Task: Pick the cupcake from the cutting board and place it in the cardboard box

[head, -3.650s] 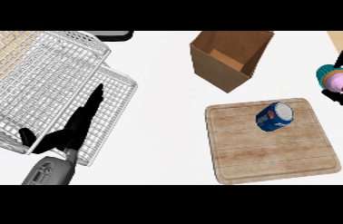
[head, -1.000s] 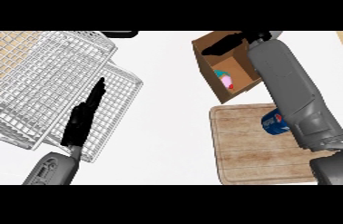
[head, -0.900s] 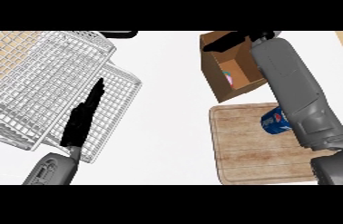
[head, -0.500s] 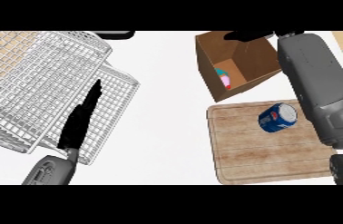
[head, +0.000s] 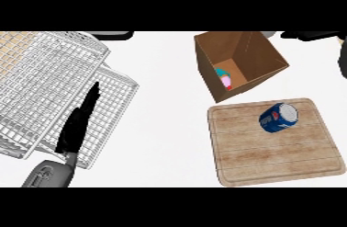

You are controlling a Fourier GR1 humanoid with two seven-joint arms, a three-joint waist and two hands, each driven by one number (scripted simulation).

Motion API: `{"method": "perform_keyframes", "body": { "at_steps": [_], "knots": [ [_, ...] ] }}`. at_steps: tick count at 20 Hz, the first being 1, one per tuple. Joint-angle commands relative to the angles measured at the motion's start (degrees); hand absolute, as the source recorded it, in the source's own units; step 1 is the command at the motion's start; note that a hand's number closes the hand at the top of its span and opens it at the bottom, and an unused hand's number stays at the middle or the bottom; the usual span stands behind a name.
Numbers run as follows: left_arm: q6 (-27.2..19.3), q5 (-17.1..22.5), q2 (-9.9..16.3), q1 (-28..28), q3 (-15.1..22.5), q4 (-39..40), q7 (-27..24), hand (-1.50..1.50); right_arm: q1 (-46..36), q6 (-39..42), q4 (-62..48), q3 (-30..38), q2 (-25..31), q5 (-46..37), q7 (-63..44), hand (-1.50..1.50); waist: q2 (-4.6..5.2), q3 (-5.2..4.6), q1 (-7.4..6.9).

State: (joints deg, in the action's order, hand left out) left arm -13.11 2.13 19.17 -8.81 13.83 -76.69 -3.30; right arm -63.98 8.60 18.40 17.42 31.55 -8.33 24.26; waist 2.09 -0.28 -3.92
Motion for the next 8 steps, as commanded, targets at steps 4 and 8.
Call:
{"method": "perform_keyframes", "body": {
  "at_steps": [4,8],
  "knots": [
    [-3.9,-3.0,8.0,0.1,-6.6,2.0,3.4,0.0,3.7,7.5,-2.9,1.0,9.1,-0.1,5.1,-1.5,0.11,0.75,-0.93],
    [-3.4,-2.7,7.7,-0.2,-6.4,2.3,2.6,0.0,5.6,11.7,-4.1,-0.9,12.9,-2.4,7.3,-1.5,0.62,0.79,-1.69]
  ]
}}
